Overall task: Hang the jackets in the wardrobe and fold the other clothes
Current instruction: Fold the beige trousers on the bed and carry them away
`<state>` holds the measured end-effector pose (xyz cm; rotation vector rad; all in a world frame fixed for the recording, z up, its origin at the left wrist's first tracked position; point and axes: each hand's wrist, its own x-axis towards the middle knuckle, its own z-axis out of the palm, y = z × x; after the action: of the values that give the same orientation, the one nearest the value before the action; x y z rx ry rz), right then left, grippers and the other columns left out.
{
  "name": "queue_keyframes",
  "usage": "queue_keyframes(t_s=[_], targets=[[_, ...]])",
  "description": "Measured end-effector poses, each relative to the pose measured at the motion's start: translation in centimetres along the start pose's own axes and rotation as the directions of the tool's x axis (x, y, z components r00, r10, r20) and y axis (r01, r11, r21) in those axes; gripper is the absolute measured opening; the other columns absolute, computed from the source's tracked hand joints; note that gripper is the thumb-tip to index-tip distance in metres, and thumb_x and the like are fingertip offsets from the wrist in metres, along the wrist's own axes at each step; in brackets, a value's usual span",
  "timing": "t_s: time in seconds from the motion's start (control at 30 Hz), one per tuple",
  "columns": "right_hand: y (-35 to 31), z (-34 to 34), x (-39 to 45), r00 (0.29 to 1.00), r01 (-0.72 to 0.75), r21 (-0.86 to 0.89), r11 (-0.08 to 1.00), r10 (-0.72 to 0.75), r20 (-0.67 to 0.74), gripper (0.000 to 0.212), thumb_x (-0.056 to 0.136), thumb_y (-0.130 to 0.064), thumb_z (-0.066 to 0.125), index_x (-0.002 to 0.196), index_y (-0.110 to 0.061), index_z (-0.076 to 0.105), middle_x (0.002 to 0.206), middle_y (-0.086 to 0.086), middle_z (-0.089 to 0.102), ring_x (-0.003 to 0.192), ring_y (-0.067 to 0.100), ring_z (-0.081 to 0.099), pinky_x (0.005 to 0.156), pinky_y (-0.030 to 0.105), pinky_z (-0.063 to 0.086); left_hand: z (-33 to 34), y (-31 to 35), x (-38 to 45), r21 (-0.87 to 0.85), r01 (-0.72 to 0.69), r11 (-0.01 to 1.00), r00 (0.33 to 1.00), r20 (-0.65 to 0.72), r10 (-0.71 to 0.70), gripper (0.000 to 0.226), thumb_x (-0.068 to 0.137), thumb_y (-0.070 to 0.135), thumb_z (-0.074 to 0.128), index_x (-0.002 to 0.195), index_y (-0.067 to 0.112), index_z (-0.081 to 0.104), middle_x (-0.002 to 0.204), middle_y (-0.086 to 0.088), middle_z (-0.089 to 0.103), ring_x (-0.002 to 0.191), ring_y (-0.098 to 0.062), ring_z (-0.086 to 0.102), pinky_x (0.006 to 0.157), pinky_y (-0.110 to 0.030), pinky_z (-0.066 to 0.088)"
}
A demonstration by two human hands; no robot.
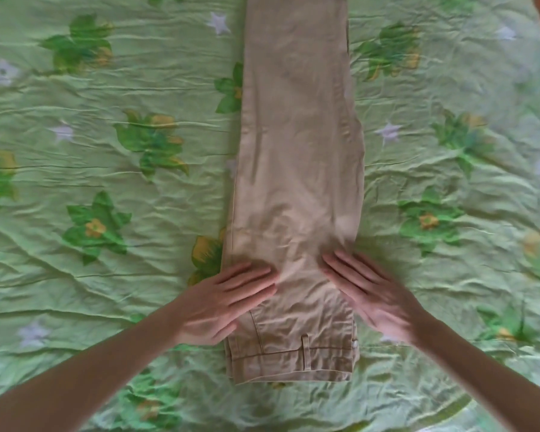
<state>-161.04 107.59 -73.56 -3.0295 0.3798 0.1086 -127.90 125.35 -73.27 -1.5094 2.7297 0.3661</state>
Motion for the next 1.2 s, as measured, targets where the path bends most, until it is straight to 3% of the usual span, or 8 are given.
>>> queue_keyframes(t_s=[0.1, 0.27, 0.4, 0.6, 0.73, 0.83, 0.97, 1.2], targets=[[0.5, 0.0, -2.7, 0.992, 0.087, -0.094, 0.992, -0.078, 0.101, 0.104, 0.079, -0.016, 0.078, 0.166, -0.016, 0.02, 0.172, 0.013, 0.017, 0.159, 0.029, 0.015, 0.128, 0.047, 0.015, -0.2, -0.5, -1.6, 0.054, -0.059, 0.997, 0.998, 0.026, 0.058, 0.099, 0.086, 0.038, 0.064, 0.167, 0.009, 0.014, 0.175, -0.013, 0.007, 0.162, -0.029, 0.006, 0.13, -0.046, 0.005], [-0.2, -0.1, -1.2, 0.985, 0.156, -0.078, 0.985, -0.149, 0.087, 0.11, 0.079, -0.057, 0.076, 0.166, -0.024, 0.019, 0.173, 0.011, 0.014, 0.16, 0.03, 0.012, 0.125, 0.051, 0.019, -0.2, 0.2, -0.7, 0.034, -0.075, 0.997, 0.996, 0.043, 0.073, 0.121, 0.072, 0.047, 0.083, 0.168, 0.021, 0.014, 0.175, -0.013, 0.008, 0.161, -0.036, 0.007, 0.129, -0.057, 0.006], [-0.4, -1.1, 0.6, 0.975, 0.157, -0.014, 0.987, -0.153, 0.162, 0.134, 0.057, -0.064, 0.089, 0.166, -0.024, 0.021, 0.174, 0.011, 0.012, 0.16, 0.032, 0.012, 0.125, 0.052, 0.019, -0.1, 1.7, 0.1, 0.01, 0.002, 1.0, 0.986, 0.166, -0.004, 0.142, 0.06, 0.077, 0.082, 0.169, 0.023, 0.008, 0.175, -0.018, 0.004, 0.16, -0.044, 0.006, 0.125, -0.068, 0.016], [-0.5, -1.4, 0.3, 0.998, 0.057, 0.263, 0.963, -0.055, -0.017, 0.085, 0.09, -0.048, 0.071, 0.16, -0.013, 0.037, 0.168, 0.003, 0.03, 0.155, 0.021, 0.031, 0.129, 0.036, 0.018, -0.1, 1.8, -0.2, -0.424, 0.091, 0.901, 0.985, -0.097, -0.145, 0.083, 0.099, 0.062, 0.059, 0.163, 0.016, 0.034, 0.171, 0.0, 0.029, 0.16, -0.025, 0.023, 0.127, -0.055, 0.021], [-3.1, -2.1, 0.5, 0.883, -0.284, 0.647, 0.708, 0.455, -0.11, 0.057, 0.101, -0.065, 0.047, 0.131, -0.021, 0.067, 0.134, -0.017, 0.066, 0.122, 0.008, 0.064, 0.107, 0.031, 0.048, -2.0, 3.3, -0.2, -0.893, 0.278, 0.355, 0.713, -0.056, -0.699, 0.038, 0.098, 0.06, 0.062, 0.121, 0.033, 0.076, 0.112, 0.01, 0.079, 0.102, -0.013, 0.076, 0.084, -0.041, 0.062], [-4.7, -2.8, 2.2, 0.715, -0.277, 0.887, 0.37, 0.696, -0.067, 0.012, 0.106, -0.033, 0.058, 0.103, -0.023, 0.063, 0.089, -0.02, 0.068, 0.079, 0.005, 0.066, 0.075, 0.021, 0.051, -3.1, 3.3, 1.4, -0.946, 0.317, 0.075, 0.53, 0.111, -0.841, 0.024, 0.088, 0.051, 0.065, 0.097, 0.034, 0.078, 0.092, 0.009, 0.081, 0.088, -0.012, 0.077, 0.073, -0.035, 0.059], [-5.2, -3.2, 4.6, 0.574, -0.24, 0.965, 0.109, 0.818, 0.05, 0.027, 0.108, -0.02, 0.051, 0.13, -0.007, 0.06, 0.116, -0.004, 0.073, 0.11, 0.012, 0.069, 0.09, 0.02, 0.052, -3.6, 2.6, 3.5, -0.977, 0.208, -0.042, 0.471, 0.137, -0.871, 0.028, 0.091, 0.041, 0.061, 0.109, 0.024, 0.075, 0.101, 0.001, 0.08, 0.097, -0.016, 0.075, 0.083, -0.033, 0.058], [-2.2, -2.5, 8.0, 0.381, -0.563, 0.816, 0.13, 0.917, 0.116, 0.041, 0.101, -0.05, 0.057, 0.081, -0.015, 0.051, 0.059, -0.005, 0.049, 0.05, 0.009, 0.043, 0.044, 0.023, 0.034, -3.0, 0.6, 6.6, -0.974, 0.216, -0.071, 0.304, 0.137, -0.943, 0.013, 0.105, 0.019, 0.061, 0.115, 0.016, 0.069, 0.094, 0.003, 0.077, 0.085, -0.016, 0.073, 0.074, -0.034, 0.058]])
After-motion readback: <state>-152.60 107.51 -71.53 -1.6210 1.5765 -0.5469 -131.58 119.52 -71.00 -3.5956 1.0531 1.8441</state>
